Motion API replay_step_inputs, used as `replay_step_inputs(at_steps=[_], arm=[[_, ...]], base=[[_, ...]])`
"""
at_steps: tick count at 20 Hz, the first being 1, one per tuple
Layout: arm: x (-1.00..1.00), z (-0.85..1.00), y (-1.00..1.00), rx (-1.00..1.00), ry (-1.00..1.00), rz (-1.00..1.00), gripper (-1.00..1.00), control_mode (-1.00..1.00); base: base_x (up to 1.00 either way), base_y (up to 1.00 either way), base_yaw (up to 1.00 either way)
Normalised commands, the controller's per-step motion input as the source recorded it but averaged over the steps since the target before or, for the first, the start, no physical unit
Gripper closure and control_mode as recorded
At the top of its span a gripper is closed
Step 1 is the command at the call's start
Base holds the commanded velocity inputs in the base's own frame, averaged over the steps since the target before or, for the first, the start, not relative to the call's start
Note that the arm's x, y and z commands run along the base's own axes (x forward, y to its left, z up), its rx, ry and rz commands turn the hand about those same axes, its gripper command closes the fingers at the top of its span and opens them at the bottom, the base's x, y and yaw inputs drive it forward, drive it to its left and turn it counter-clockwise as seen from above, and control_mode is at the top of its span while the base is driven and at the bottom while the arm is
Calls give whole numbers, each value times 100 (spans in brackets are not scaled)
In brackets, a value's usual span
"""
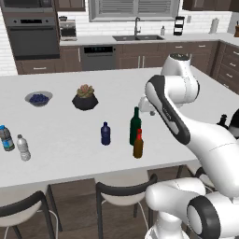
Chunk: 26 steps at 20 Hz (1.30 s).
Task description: Move the plastic bottles in the middle to the plastics group, and the glass bottles in the middle to the glass group.
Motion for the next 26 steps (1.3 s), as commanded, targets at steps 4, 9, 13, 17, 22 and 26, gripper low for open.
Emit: replay_step_inputs(at_steps=[4, 9, 13, 17, 22, 26], arm=[[0, -3, 0, 0, 0, 0, -100, -100], [0, -36, 0, 0, 0, 0, -100, -100], [0, -55, 0, 0, 0, 0, -100, -100], [0, -52, 0, 0, 0, 0, -100, -100], [15, -43, 23, 0, -3, -4, -100, -100], [37, -17, 30, 0, -8, -9, -100, -100]], base=[[0, 0, 0], [0, 0, 0], [0, 0, 0], [0, 0, 0], [0, 0, 0], [0, 0, 0]])
